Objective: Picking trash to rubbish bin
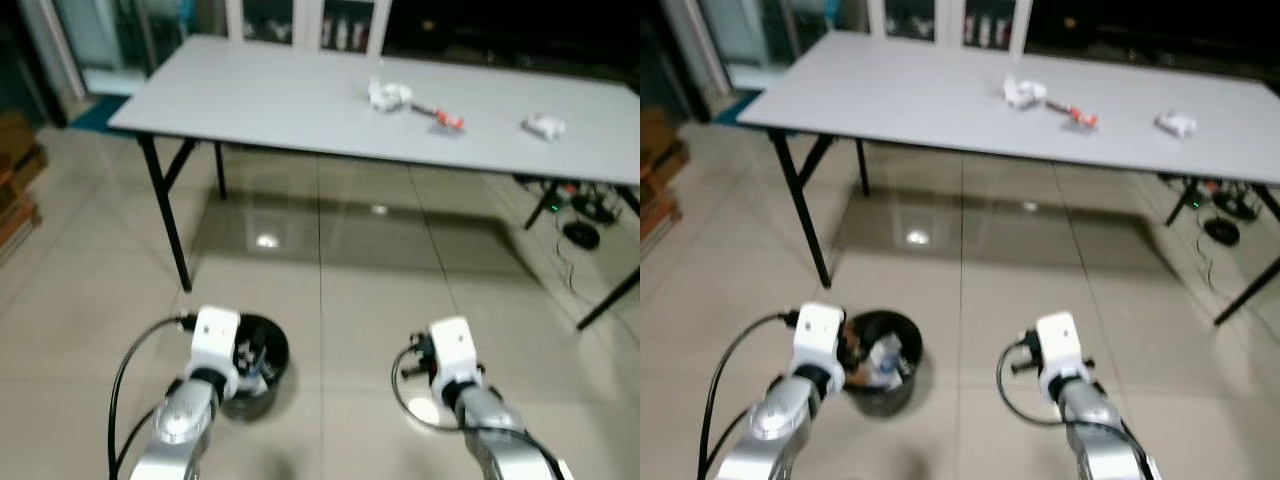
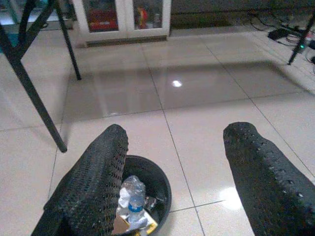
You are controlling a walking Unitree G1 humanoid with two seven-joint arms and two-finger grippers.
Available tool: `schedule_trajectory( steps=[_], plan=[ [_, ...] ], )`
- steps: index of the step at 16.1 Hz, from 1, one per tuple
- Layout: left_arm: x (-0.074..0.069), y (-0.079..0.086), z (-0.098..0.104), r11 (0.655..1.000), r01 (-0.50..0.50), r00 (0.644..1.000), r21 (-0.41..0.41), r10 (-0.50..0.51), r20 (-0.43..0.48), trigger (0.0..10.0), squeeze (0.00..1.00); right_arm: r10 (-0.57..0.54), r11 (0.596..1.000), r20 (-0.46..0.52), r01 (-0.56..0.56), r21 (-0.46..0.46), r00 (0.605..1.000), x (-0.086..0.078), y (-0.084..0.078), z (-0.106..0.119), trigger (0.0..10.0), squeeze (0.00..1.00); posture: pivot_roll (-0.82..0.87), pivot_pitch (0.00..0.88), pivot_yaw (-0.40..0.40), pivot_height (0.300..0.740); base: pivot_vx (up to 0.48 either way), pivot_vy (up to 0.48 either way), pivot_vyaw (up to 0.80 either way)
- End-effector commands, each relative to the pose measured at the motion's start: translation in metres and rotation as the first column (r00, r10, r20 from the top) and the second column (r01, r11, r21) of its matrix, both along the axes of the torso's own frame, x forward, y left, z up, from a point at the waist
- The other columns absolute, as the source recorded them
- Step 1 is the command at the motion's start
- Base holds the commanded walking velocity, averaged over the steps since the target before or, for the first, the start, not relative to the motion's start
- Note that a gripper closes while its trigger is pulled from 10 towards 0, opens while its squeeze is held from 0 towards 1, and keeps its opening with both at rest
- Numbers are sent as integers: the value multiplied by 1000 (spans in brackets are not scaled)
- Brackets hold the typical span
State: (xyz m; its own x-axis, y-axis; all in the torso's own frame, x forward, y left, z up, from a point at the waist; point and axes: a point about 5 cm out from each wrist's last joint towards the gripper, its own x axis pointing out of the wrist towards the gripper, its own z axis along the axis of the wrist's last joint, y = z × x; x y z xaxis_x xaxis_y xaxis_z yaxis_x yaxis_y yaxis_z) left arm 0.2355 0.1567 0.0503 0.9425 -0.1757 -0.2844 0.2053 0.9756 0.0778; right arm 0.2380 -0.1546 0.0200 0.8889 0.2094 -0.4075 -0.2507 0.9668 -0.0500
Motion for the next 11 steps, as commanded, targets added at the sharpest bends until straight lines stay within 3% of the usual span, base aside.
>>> schedule_trajectory(
  steps=[1,4,6,8,9,11],
  plan=[
    [0,3,-1,1000,-2,1000,16,2,-8,10000,0,0,1000,6,0,6,1000,0,2,1,10000,0,-3,9,-80,740,0,-480,456],
    [0,3,1,1000,0,1000,23,0,-3,10000,0,1,1000,8,-2,6,1000,1,2,1,10000,0,-1,3,-81,740,0,-450,454],
    [1,4,1,1000,-6,1000,-5,6,-11,10000,0,1,1000,8,-1,6,1000,1,2,0,10000,0,2,2,-82,740,0,0,453],
    [4,6,5,999,-19,1000,-40,18,-4,10000,0,-48,998,-3,48,43,999,2,1,-1,10000,0,7,3,-82,740,0,480,0],
    [5,8,8,1000,-18,1000,-21,19,18,10000,0,-51,998,-3,51,45,999,2,0,-1,10000,0,7,3,-81,740,0,480,0],
    [6,8,11,1000,-9,1000,-1,9,29,10000,0,-55,998,1,55,43,998,3,0,-1,10000,0,7,4,-82,740,0,0,0]
  ],
)
